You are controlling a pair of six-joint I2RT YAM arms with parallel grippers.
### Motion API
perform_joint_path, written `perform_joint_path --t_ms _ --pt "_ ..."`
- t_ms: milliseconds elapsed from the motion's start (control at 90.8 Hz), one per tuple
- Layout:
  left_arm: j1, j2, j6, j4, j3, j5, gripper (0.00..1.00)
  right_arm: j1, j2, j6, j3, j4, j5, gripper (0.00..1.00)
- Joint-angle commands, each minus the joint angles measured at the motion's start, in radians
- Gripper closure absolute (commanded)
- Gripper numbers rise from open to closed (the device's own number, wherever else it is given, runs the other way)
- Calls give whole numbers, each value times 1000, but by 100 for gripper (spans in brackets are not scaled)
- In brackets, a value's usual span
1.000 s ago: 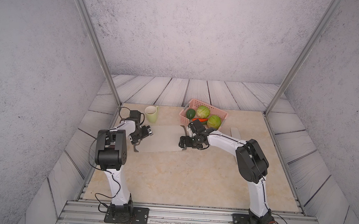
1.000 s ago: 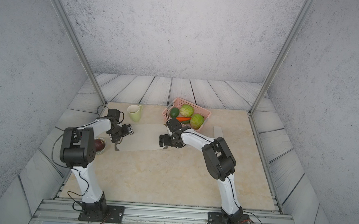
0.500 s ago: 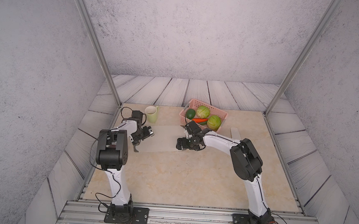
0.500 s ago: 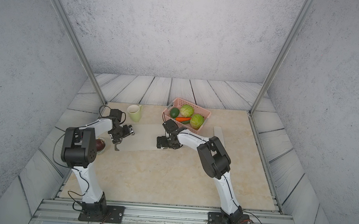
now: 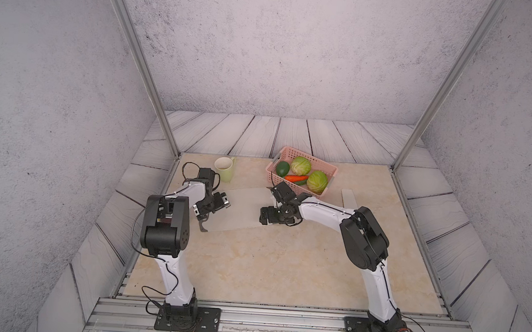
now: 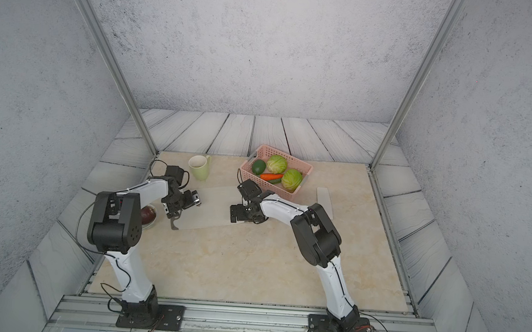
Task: Align the knife with the edge of the cutting board
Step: Move the work surface to the center of the board.
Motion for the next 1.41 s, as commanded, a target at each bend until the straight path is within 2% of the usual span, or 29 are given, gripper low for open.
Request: perform_joint_path --t_ms 0,297,528,672,815,1035,1398 --pt "-34 -28 -42 -80 -68 74 2 39 -29 45 -69 -2 -19 1" --pt "-49 -130 -67 -33 -194 69 2 58 -71 64 -161 9 47 1" --pt "-48 -138 -55 -63 -169 24 2 45 -47 20 -63 -116 121 1" --pt "-44 -137 -52 -67 -151 -2 2 10 -62 17 -67 -112 133 1" --pt "-42 -144 -56 -48 -143 -31 2 -24 -77 -2 -76 -86 111 1" --pt "-38 -140 -51 -17 -130 -39 2 -37 -17 -50 23 -113 55 1" --pt "-39 -76 -52 11 -143 7 2 -39 87 -65 136 -162 57 1"
